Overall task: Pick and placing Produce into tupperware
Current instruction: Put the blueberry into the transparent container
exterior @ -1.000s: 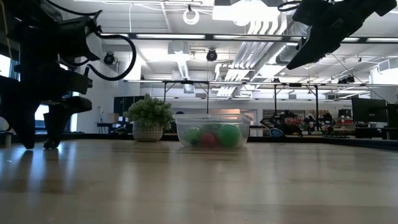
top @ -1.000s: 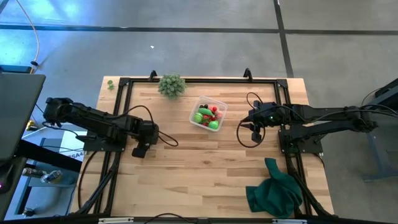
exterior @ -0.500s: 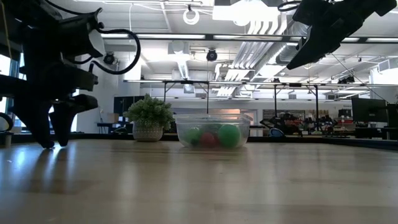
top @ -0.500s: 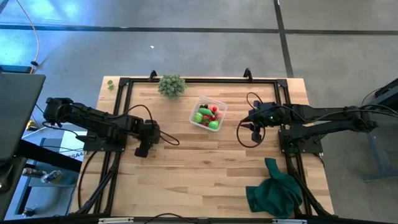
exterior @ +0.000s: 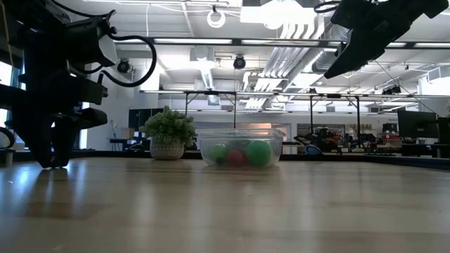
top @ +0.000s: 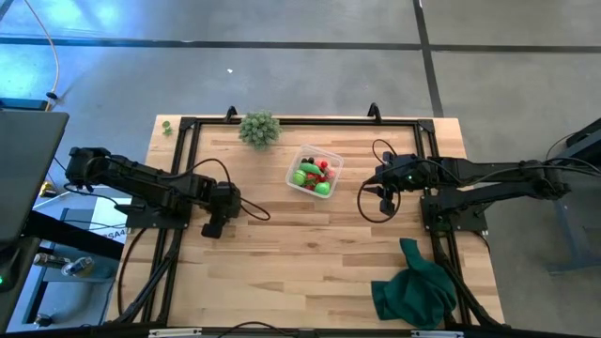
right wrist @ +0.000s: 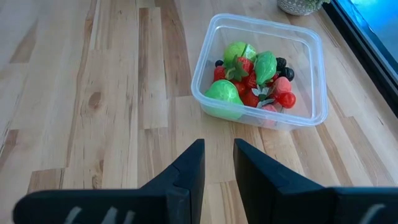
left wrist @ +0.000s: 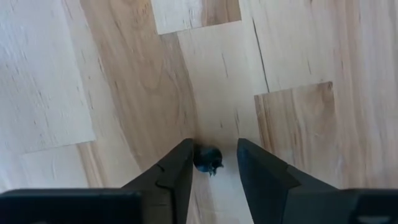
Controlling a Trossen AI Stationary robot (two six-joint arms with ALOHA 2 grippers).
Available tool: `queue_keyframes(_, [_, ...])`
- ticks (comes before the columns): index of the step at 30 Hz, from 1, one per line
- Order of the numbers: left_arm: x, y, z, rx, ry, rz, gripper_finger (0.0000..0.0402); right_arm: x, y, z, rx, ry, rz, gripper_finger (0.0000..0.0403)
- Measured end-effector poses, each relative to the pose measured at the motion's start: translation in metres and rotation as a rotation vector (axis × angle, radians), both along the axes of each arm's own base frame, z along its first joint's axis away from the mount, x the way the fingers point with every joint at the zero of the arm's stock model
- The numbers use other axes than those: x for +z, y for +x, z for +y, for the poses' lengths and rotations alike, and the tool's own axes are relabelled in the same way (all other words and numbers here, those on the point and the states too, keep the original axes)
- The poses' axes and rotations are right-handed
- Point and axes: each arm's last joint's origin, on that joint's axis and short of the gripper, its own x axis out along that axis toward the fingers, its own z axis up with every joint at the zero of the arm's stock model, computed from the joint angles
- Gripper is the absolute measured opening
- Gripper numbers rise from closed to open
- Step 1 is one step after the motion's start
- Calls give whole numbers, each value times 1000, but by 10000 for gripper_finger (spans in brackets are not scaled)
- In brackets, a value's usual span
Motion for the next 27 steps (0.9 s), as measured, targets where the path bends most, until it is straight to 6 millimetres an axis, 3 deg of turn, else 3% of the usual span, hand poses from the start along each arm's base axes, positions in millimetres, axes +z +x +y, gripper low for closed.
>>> queue_keyframes(16, [0,0,0,2,0,-3,49,0,0,0,0,0,0,75])
queue_keyframes(27, [0,0,0,2,1,-3,58,0,0,0,0,0,0,75])
